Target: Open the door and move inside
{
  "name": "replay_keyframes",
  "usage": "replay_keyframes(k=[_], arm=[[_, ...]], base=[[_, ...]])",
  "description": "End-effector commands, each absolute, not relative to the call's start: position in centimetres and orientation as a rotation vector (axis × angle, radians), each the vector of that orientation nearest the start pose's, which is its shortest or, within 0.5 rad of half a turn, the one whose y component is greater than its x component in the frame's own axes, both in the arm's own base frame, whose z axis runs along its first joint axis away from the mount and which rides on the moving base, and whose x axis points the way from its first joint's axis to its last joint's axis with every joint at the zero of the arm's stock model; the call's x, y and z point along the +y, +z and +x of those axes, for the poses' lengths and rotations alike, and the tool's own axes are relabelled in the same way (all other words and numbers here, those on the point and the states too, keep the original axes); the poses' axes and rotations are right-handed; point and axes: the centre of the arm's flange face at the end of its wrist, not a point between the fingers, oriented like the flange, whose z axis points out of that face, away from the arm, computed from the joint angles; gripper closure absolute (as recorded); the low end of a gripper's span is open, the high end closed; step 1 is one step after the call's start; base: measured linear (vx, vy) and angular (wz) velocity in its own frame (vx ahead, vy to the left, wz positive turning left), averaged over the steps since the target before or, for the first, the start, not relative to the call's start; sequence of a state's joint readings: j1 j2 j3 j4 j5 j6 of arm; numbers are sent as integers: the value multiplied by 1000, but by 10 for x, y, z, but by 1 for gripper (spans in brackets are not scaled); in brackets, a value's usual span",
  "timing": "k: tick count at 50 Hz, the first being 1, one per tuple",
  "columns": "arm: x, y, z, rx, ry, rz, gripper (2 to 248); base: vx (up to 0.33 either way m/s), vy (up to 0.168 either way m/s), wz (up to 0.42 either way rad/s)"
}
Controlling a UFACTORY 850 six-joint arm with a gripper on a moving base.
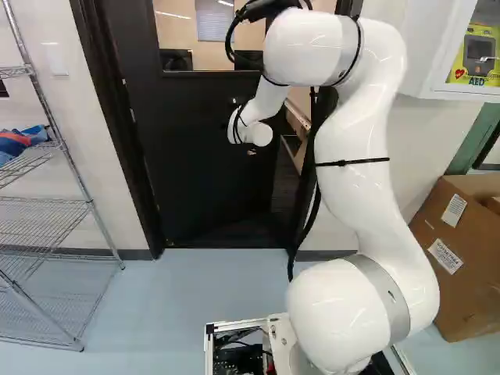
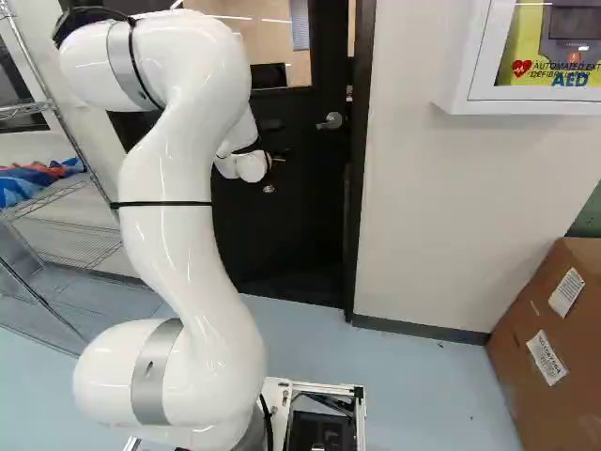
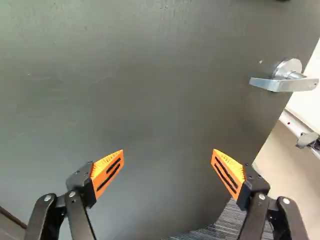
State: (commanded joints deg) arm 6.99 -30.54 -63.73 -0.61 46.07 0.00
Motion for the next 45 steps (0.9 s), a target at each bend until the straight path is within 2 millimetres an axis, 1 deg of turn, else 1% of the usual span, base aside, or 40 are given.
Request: replay_keyframes(k=[45], arm=[[55,420,548,-208,-1894,-2414,3]], base=[[0,0,0]])
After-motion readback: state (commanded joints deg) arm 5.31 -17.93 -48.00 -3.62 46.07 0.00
